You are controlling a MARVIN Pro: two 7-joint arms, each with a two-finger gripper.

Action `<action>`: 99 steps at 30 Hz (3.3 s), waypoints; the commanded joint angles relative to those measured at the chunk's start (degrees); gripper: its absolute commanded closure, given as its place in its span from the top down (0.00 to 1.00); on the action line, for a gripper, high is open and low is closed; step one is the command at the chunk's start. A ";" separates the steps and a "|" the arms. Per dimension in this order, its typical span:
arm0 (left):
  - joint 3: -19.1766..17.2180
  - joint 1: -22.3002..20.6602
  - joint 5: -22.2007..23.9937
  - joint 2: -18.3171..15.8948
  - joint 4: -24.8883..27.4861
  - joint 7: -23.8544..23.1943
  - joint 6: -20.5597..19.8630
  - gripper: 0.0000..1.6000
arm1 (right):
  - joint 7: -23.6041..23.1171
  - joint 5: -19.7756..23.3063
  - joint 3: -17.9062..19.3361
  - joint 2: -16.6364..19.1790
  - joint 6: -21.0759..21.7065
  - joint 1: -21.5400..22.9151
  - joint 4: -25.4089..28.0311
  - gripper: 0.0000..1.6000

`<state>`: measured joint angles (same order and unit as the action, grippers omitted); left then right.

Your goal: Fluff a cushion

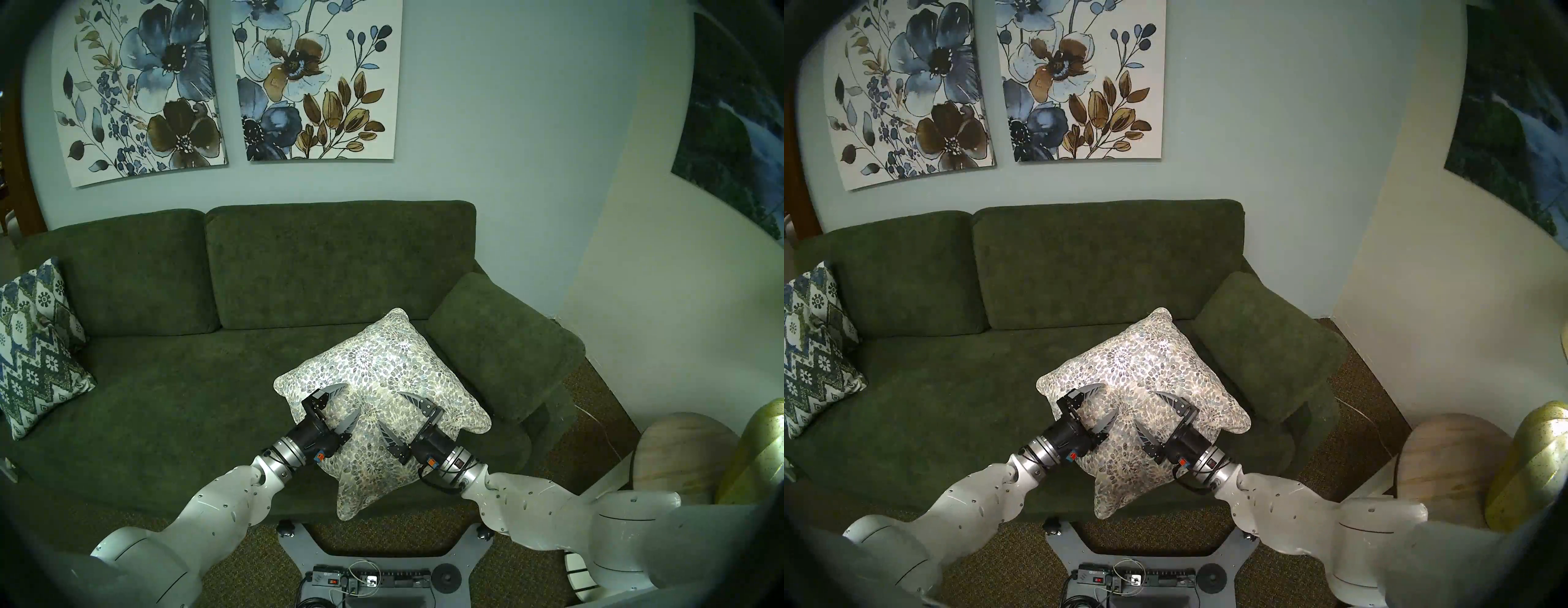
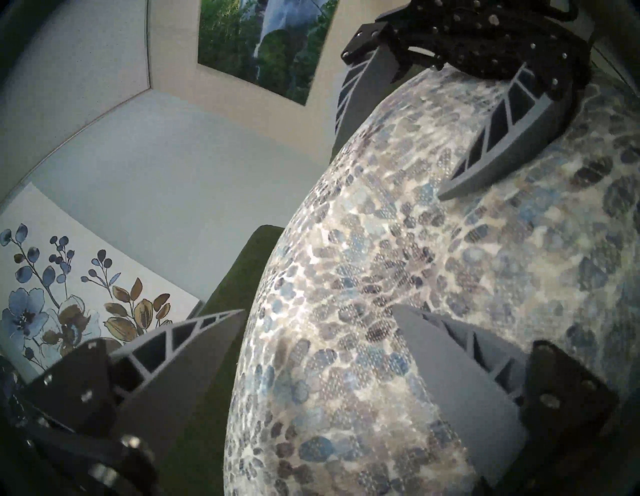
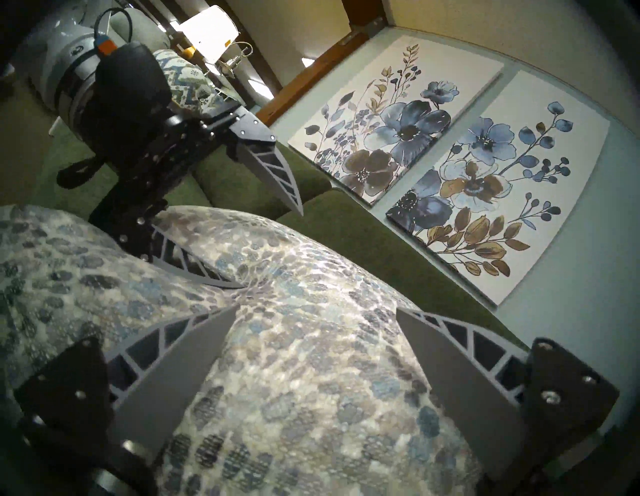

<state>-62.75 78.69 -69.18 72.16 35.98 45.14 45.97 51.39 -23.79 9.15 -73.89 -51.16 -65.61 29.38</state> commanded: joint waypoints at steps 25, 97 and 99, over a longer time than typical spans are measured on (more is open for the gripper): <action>0.07 2.84 2.50 4.56 -10.59 -0.73 1.25 1.00 | -3.57 7.06 -0.41 -3.17 -0.50 -6.50 -8.60 1.00; -0.92 0.34 5.82 -4.41 26.17 4.35 9.03 1.00 | -1.14 1.87 6.44 8.26 -0.74 10.13 8.40 1.00; 0.88 2.46 5.63 -3.95 23.33 3.59 9.03 1.00 | -2.10 1.40 4.35 6.04 0.72 7.15 6.11 1.00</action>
<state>-65.64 75.71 -63.49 68.48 62.26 49.19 55.05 50.64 -20.87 16.60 -67.22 -52.50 -52.83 37.35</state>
